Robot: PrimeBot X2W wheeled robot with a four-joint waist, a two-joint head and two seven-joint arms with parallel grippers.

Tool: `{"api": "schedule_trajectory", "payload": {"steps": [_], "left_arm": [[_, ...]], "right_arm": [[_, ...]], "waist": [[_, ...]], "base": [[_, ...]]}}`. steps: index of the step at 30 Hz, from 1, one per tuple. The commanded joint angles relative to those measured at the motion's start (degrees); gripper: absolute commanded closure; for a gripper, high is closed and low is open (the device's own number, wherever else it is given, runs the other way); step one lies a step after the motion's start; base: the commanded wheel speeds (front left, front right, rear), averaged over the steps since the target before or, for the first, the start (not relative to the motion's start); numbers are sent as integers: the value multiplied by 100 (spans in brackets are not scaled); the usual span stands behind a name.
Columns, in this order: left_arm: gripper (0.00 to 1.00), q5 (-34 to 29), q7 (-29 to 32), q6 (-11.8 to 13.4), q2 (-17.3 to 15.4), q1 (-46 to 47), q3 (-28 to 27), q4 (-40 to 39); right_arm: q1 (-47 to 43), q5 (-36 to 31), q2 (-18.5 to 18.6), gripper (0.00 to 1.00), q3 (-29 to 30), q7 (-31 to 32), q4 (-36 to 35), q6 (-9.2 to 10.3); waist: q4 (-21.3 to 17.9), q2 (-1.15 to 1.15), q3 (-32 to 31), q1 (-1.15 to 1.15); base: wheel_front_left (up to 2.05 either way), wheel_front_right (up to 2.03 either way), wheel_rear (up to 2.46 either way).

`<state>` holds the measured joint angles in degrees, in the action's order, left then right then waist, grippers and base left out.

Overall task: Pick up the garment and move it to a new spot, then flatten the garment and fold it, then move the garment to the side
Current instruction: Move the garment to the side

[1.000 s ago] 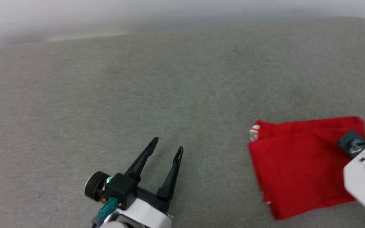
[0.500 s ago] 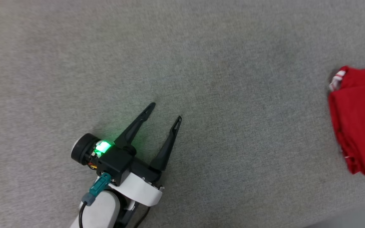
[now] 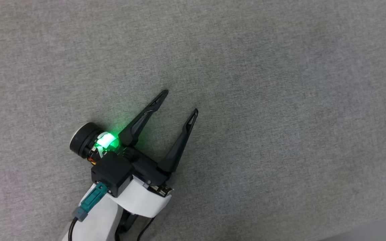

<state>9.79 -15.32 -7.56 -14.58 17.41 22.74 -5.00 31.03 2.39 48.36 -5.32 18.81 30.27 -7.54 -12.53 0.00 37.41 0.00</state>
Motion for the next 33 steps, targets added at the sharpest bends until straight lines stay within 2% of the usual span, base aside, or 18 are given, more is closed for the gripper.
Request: {"api": "schedule_trajectory", "payload": {"steps": [1, 2, 3, 4, 13, 18, 24, 30, 33], "left_arm": [[0, 11, 34, 20, -116, 4, -130, 242], [0, 16, 34, 20, -102, -1, -137, 250], [0, 24, 34, 20, -86, -12, -146, 252], [0, 32, 34, 20, -63, -29, -150, 248], [0, 93, 25, 14, 272, -271, -414, 299], [0, 62, 25, 16, 485, -557, -867, 343], [0, -4, 15, 22, 679, -961, -1516, 283], [0, 35, 14, 33, 874, -1411, -2030, 281], [0, 2, 14, 28, 903, -1616, -2176, 324]], "right_arm": [[107, -65, -87, 100, 104, -12, 90, 10], [117, -85, -140, 100, 174, 8, 128, 10], [116, -138, -173, 81, 209, 25, 146, 10], [123, -185, -200, 0, 254, 37, 143, 10], [6, -271, -358, 0, 487, 264, -374, 10], [-162, -76, -703, 0, 750, 133, -1010, 10], [-648, 118, -1600, 0, 963, -377, -2002, 10], [-1416, 441, -2788, 0, 1092, -984, -2913, 8], [-1869, 540, -3233, 0, 1052, -1305, -3202, 8]], "waist": [[43, 0, -11, 0], [58, 0, -39, 0], [72, 0, -77, 0], [82, 0, -124, 0], [225, 0, -964, 0], [410, 0, -1634, 0], [657, 0, -2370, 0], [862, 0, -2979, 0], [947, 0, -3190, 0]], "base": [[0, 0, 0], [0, 0, 0], [0, 0, 0], [0, 0, 0], [0, 0, 0], [0, 0, 0], [0, 0, 0], [0, 0, 0], [0, 0, 0]]}}
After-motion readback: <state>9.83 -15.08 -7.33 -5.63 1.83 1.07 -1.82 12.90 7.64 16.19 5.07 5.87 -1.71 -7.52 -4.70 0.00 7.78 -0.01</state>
